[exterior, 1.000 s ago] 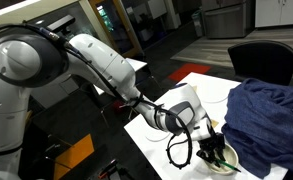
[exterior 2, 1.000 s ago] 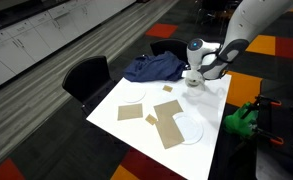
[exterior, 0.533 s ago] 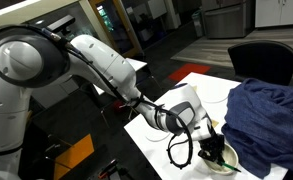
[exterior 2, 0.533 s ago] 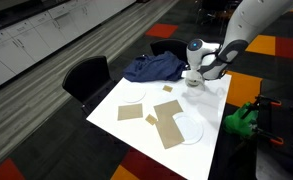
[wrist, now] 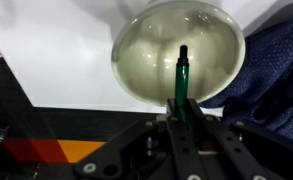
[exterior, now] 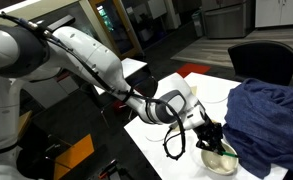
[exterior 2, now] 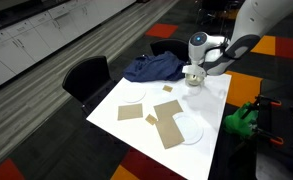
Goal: Remove the pen from the bowl and put it on the table
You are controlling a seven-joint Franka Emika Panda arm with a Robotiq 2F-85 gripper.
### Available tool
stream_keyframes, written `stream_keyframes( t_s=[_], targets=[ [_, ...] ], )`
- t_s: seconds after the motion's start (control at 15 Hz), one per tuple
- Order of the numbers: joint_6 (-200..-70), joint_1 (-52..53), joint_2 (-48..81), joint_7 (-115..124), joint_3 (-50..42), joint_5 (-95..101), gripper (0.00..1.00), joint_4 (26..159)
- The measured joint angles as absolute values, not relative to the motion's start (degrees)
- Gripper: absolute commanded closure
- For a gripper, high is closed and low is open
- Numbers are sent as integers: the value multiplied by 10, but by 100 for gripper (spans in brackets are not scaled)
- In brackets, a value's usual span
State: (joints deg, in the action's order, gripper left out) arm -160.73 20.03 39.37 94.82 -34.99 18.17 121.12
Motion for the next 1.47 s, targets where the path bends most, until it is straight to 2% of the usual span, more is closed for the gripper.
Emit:
stream_keyframes(
  t_s=[0.33, 0.67, 1.07, 1.47],
  targets=[
    [-1607, 266, 319, 946, -394, 249, 97, 1263],
    [-1590, 274, 238, 864, -375, 327, 97, 1294],
    [-1517, 189, 156, 710, -246, 367, 97, 1313],
    [-1496, 94, 149, 540, -135, 357, 97, 1311]
  ],
)
